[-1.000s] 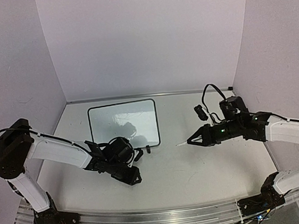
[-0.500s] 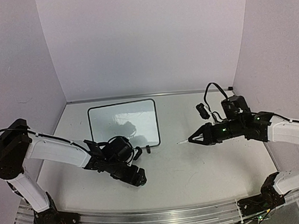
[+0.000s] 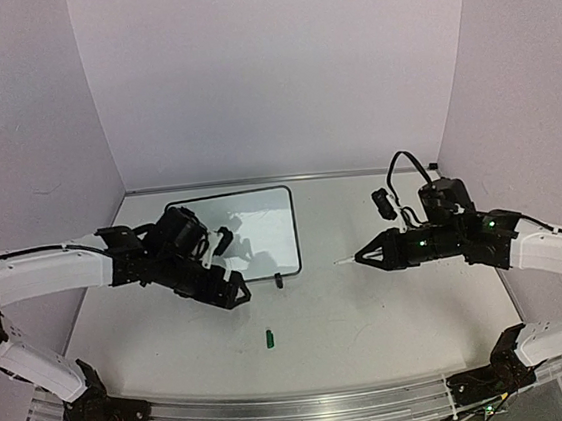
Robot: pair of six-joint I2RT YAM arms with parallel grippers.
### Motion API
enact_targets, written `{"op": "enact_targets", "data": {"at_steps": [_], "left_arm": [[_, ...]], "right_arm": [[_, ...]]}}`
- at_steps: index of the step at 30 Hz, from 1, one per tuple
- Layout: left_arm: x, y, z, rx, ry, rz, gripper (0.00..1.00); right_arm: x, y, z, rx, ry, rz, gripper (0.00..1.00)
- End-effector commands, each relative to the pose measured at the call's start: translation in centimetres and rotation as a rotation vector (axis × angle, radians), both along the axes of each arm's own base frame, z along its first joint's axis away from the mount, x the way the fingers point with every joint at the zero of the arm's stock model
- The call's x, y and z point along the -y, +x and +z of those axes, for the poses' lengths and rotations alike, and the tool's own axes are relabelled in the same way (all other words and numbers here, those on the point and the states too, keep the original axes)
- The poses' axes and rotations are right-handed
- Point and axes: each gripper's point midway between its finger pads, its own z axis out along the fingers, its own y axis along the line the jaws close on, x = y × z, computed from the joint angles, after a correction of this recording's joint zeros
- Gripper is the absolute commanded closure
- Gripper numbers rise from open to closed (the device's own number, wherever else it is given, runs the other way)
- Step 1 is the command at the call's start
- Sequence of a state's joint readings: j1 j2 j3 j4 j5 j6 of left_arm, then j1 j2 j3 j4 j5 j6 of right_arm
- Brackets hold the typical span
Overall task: Write a sentence on the whiteboard
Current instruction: Hold the whiteboard at the center of the board.
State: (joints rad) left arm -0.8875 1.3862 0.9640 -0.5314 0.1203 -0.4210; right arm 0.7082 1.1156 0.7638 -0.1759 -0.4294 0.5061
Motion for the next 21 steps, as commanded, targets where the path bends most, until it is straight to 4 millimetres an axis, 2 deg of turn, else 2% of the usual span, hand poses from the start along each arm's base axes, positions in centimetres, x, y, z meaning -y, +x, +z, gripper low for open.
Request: {"op": "enact_targets", "data": {"at_steps": [1,4,13,18,21], "left_arm": [[-3.5,3.3,5.1,0.094,-0.026,0.025,0.05],[-6.0,6.3,6.8,0.13,-0.063,0.08,0.05],[-11.4,14.3,11.7,0.249,-0.272,0.236,0.05],[-13.6,17.4,11.8,0.296,-0.346,0.255,0.07],[-13.9,18.6,11.1,0.312,-0.367,0.247,0.1]], "right_arm": [[-1.9,1.2,3.1,0.087,0.044,-0.006,1.0],[-3.3,1.3,3.3,0.1,0.053,0.017,1.0],[-6.7,1.5,2.9,0.123,0.078,0.068,1.0],[-7.9,1.1,2.6,0.127,0.088,0.1,1.0],[-8.2,0.9,2.7,0.132,0.099,0.109,1.0]]}}
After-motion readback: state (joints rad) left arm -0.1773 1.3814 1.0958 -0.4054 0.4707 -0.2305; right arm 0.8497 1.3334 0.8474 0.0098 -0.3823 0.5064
